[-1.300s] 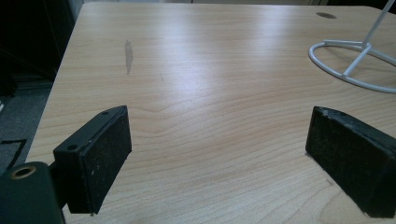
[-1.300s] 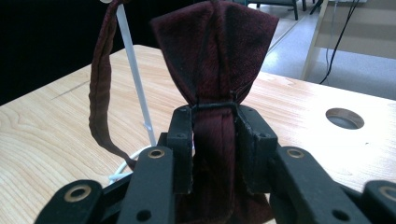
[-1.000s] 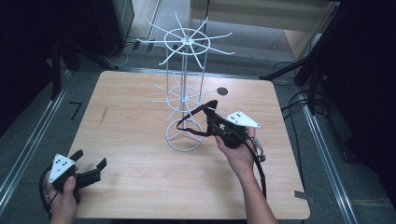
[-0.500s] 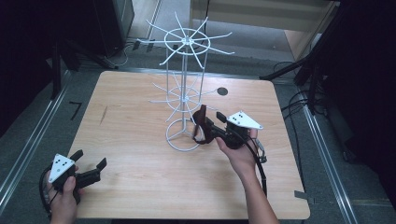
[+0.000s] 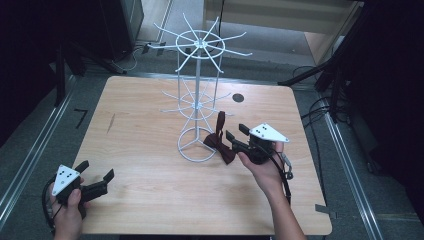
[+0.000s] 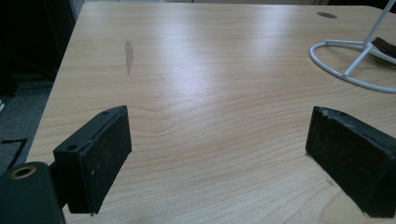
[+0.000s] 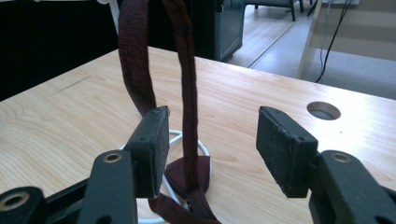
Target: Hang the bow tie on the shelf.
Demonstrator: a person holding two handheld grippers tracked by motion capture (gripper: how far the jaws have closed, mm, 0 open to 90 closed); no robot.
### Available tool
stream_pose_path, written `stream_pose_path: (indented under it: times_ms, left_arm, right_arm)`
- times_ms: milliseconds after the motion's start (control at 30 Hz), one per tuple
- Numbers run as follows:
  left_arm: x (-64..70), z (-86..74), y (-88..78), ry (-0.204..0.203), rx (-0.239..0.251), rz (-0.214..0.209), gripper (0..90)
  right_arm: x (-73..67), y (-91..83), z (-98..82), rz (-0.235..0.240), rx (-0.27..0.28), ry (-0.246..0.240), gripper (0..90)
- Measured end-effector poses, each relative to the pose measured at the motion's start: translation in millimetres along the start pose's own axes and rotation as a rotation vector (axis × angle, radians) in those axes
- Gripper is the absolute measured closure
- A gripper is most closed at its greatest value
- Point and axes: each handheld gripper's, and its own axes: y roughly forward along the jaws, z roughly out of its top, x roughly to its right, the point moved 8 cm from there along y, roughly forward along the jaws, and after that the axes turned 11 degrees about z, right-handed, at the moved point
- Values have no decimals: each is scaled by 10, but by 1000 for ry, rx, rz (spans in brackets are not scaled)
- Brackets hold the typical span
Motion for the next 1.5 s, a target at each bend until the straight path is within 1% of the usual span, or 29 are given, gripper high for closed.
stream_pose_path:
  times_ms: [67,167,333,567,733,933,1033,1100,1233,1400,1500]
  left_arm:
    - [-1,0,0,0,0,0,75]
    - [-1,1,0,1,1,2,75]
    - [0,-1,0,1,-1,1,76]
    - [-1,-1,0,2,-1,3,76]
    - [-3,1,1,-3,1,6,76]
    - [-3,0,0,0,-1,6,76]
    - [-3,0,-1,0,0,6,76]
    - [-3,0,-1,0,0,6,76]
    - [-4,1,-1,0,2,7,75]
    - [-4,2,-2,-2,4,6,76]
    - [-5,2,-3,-3,4,7,75]
  right_arm:
    - [23,-51,-15,-5,0,9,455]
    - [69,-134,-46,-14,-2,11,454]
    - [151,-278,-131,-31,-11,25,451]
    - [248,-457,-296,-55,-36,34,445]
    - [304,-587,-415,-72,-49,42,425]
    - [376,-749,-564,-83,-51,63,413]
    - [412,-829,-643,-85,-48,73,389]
    - [448,-887,-688,-103,-37,75,380]
    - [519,-1019,-782,-122,-43,101,379]
    - [601,-1201,-906,-144,-45,102,355]
    - [660,-1318,-1007,-170,-50,100,337]
